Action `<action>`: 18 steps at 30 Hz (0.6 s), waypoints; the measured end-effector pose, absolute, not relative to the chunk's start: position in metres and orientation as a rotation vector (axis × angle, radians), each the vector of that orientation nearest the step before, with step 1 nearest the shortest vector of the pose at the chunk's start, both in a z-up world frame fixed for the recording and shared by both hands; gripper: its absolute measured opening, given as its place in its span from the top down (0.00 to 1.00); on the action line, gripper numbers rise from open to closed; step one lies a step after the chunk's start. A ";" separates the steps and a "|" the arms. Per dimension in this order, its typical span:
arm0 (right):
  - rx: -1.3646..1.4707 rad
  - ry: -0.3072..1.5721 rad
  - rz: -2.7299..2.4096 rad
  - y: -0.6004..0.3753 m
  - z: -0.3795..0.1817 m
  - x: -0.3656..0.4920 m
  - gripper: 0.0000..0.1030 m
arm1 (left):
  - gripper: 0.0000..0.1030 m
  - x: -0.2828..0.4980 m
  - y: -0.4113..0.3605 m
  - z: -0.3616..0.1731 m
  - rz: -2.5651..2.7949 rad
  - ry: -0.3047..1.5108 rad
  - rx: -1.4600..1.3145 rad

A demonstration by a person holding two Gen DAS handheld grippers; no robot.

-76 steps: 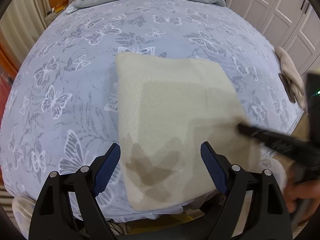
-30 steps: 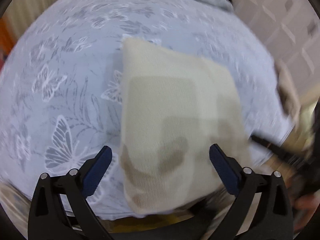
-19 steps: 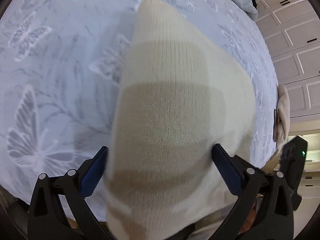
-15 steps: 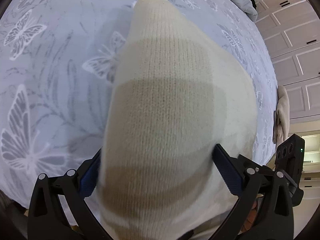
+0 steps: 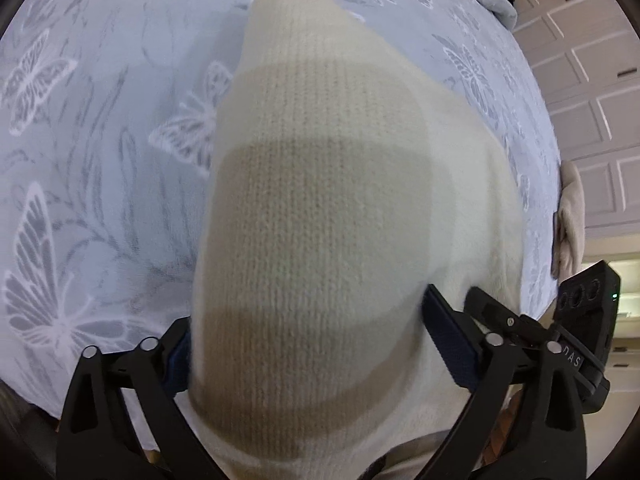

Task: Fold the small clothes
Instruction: 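Grasp the folded cardigan end with both tools and lift it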

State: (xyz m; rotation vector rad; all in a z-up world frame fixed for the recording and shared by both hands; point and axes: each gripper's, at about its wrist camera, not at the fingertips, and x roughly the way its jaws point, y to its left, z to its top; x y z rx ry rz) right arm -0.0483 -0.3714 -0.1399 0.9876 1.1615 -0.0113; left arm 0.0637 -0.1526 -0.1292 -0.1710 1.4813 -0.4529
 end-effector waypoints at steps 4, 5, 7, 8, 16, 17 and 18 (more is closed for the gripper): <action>0.900 1.081 -0.029 -0.360 -0.119 -0.054 0.59 | 0.23 0.057 -0.156 -0.111 -0.454 1.451 -0.095; 0.891 1.055 -0.033 -0.358 -0.113 -0.058 0.60 | 0.26 0.055 -0.156 -0.107 -0.460 1.446 -0.083; 0.858 1.028 -0.047 -0.353 -0.103 -0.063 0.61 | 0.29 0.050 -0.157 -0.096 -0.479 1.433 -0.065; 0.856 1.005 -0.055 -0.351 -0.096 -0.070 0.61 | 0.30 0.047 -0.157 -0.090 -0.485 1.427 -0.054; 0.843 0.860 -0.100 -0.341 -0.039 -0.129 0.61 | 0.33 0.006 -0.155 -0.041 -0.568 1.347 0.006; 0.836 0.847 -0.103 -0.344 -0.032 -0.137 0.61 | 0.33 0.001 -0.156 -0.033 -0.579 1.332 0.009; 0.828 0.828 -0.109 -0.343 -0.021 -0.143 0.61 | 0.33 -0.005 -0.156 -0.026 -0.589 1.318 0.010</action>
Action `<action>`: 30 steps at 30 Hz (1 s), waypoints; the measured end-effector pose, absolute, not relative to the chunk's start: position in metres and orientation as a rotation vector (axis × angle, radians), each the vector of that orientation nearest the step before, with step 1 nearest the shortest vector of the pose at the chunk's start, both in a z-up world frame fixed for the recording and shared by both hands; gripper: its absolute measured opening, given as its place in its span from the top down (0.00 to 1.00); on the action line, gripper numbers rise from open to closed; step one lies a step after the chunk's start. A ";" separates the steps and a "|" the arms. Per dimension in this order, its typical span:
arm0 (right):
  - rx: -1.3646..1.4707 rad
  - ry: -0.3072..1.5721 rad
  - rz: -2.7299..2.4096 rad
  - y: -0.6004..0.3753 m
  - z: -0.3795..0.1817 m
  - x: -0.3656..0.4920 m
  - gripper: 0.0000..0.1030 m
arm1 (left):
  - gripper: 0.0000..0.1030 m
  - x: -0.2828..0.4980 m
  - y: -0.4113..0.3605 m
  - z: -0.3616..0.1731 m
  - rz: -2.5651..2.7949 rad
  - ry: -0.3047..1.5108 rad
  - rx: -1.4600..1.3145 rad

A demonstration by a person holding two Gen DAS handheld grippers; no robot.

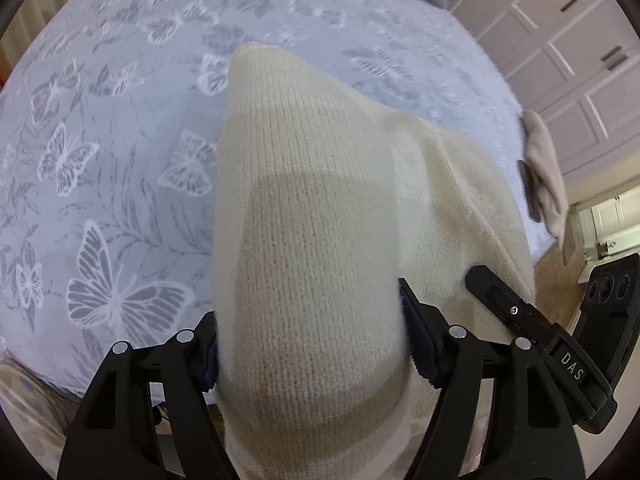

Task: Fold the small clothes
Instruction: 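Grasp the folded cardigan end with both tools and lift it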

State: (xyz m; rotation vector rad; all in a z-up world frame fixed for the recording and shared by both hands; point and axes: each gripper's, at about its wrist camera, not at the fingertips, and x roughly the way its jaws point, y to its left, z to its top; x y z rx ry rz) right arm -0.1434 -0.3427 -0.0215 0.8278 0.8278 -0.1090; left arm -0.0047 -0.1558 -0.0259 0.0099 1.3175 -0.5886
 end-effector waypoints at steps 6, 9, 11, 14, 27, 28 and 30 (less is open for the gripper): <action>0.797 0.719 -0.116 -0.338 0.032 -0.174 0.61 | 0.33 -0.036 -0.153 0.035 -0.645 1.194 0.029; 0.753 0.659 -0.106 -0.329 0.060 -0.183 0.61 | 0.32 -0.045 -0.152 0.064 -0.666 1.126 0.042; 0.736 0.622 -0.095 -0.322 0.077 -0.187 0.61 | 0.32 -0.048 -0.148 0.079 -0.671 1.092 0.043; 0.698 0.565 -0.078 -0.309 0.102 -0.190 0.61 | 0.32 -0.055 -0.138 0.107 -0.676 1.022 0.049; 0.493 0.295 0.086 -0.231 0.226 -0.195 0.61 | 0.32 -0.078 -0.049 0.232 -0.710 0.665 -0.021; 0.483 0.276 0.111 -0.222 0.236 -0.191 0.61 | 0.32 -0.079 -0.037 0.242 -0.707 0.631 -0.023; 0.472 0.257 0.143 -0.210 0.245 -0.183 0.61 | 0.32 -0.078 -0.024 0.254 -0.701 0.593 -0.024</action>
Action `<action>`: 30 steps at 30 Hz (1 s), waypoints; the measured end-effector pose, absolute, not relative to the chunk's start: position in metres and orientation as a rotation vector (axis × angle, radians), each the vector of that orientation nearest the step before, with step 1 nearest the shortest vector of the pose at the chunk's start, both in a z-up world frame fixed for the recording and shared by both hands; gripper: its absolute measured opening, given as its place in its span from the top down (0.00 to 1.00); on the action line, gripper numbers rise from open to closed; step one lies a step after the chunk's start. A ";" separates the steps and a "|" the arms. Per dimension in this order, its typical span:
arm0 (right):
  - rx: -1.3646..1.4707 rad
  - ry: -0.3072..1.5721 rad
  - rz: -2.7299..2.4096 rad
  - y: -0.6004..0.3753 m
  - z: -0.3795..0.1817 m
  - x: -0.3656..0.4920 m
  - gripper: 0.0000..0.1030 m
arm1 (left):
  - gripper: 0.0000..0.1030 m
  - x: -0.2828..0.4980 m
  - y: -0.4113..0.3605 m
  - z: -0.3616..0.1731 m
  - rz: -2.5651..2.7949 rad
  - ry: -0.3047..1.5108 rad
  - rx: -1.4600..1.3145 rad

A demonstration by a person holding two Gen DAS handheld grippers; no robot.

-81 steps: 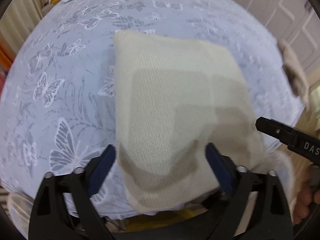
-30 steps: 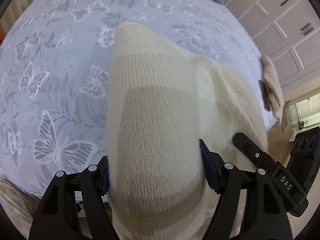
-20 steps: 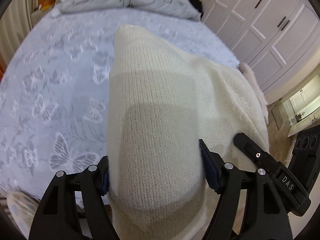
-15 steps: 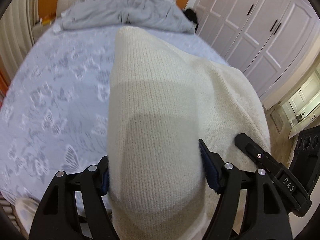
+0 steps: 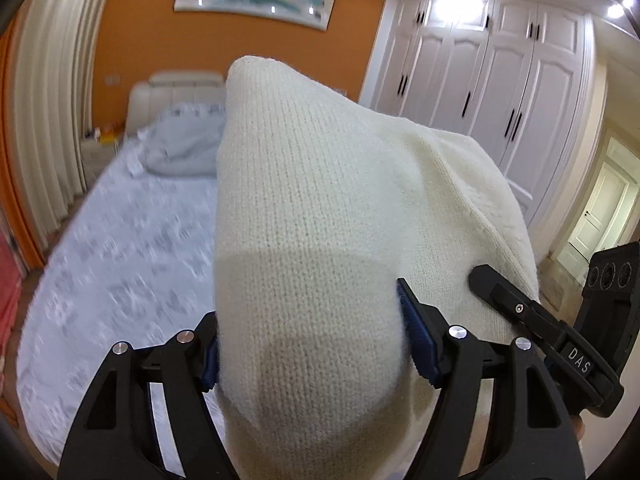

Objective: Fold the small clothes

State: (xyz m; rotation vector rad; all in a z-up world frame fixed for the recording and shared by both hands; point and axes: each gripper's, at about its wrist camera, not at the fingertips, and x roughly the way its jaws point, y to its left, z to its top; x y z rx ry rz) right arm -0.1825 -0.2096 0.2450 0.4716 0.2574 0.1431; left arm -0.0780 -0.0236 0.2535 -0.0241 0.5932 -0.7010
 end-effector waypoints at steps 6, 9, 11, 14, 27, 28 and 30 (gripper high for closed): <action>0.453 0.283 0.200 -0.177 0.245 -0.139 0.61 | 0.32 -0.045 0.025 0.253 -0.667 0.567 -0.064; 0.466 0.331 0.216 -0.172 0.226 -0.113 0.61 | 0.32 -0.027 0.038 0.234 -0.650 0.605 -0.085; 0.469 0.362 0.217 -0.164 0.215 -0.099 0.61 | 0.32 -0.017 0.045 0.226 -0.641 0.629 -0.099; 0.477 0.409 0.211 -0.159 0.196 -0.078 0.61 | 0.32 0.004 0.054 0.203 -0.636 0.671 -0.128; 0.608 0.953 -0.148 -0.208 -0.061 -0.038 0.47 | 0.24 0.074 0.092 -0.066 -0.338 1.127 -0.194; 0.597 0.941 -0.142 -0.208 -0.057 -0.040 0.47 | 0.22 0.070 0.096 -0.066 -0.342 1.115 -0.211; 0.576 0.927 -0.097 -0.204 -0.044 -0.033 0.49 | 0.22 0.067 0.099 -0.062 -0.339 1.092 -0.231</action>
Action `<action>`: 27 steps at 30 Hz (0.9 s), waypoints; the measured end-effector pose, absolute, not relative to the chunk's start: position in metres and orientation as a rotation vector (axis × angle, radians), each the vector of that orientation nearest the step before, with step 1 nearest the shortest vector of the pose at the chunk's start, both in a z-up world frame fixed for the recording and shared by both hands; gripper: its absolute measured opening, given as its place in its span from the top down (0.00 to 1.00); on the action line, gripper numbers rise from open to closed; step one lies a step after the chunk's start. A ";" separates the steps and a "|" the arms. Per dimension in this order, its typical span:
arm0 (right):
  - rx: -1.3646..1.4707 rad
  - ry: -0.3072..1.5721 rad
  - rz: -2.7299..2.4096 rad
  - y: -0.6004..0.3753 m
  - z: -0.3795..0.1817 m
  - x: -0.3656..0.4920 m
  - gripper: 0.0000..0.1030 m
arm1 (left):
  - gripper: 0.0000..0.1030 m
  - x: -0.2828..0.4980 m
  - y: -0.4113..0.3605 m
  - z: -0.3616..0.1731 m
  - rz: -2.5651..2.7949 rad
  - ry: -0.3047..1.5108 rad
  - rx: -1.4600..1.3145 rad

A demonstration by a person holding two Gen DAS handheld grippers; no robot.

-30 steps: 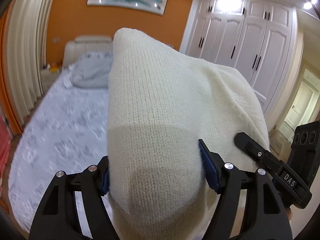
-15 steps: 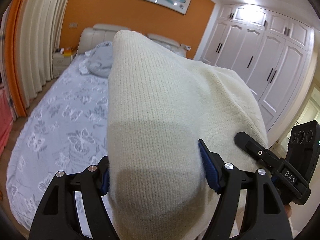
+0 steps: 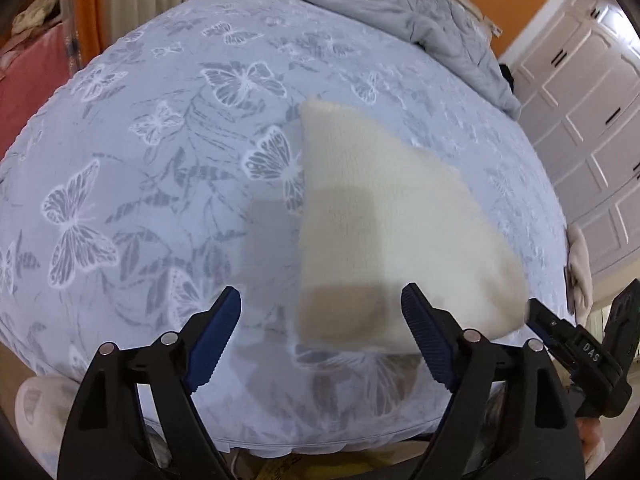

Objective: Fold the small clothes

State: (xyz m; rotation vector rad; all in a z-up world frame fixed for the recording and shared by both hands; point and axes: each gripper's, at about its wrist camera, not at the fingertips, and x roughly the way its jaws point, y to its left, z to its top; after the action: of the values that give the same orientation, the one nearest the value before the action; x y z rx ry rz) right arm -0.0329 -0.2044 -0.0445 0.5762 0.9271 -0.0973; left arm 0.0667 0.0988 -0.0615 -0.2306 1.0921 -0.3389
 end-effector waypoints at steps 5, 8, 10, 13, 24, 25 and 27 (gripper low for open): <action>0.546 0.959 0.001 -0.179 -0.043 -0.004 0.77 | 0.22 0.073 0.079 -0.061 -0.330 1.080 -0.179; 0.411 1.104 -0.014 -0.163 -0.085 0.016 0.82 | 0.22 0.077 0.067 -0.080 -0.306 1.141 -0.127; 0.351 1.159 -0.035 -0.161 -0.112 0.019 0.85 | 0.21 0.080 0.065 -0.103 -0.261 1.206 -0.095; 0.409 1.147 -0.050 -0.164 -0.094 0.016 0.85 | 0.20 0.079 0.073 -0.118 -0.252 1.249 -0.165; 0.559 1.186 -0.069 -0.185 -0.122 0.002 0.57 | 0.14 0.080 0.116 -0.142 -0.278 1.297 -0.555; 0.535 1.180 -0.057 -0.182 -0.117 0.005 0.68 | 0.28 0.079 0.113 -0.142 -0.304 1.296 -0.569; 0.519 1.095 -0.034 -0.181 -0.086 0.007 0.71 | 0.37 0.077 0.105 -0.130 -0.326 1.270 -0.533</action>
State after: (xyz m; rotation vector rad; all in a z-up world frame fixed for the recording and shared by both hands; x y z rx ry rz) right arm 0.0070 -0.1809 -0.0863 0.5190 1.0953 -0.0338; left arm 0.0765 0.1048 -0.1298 -0.5330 1.2703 -0.3261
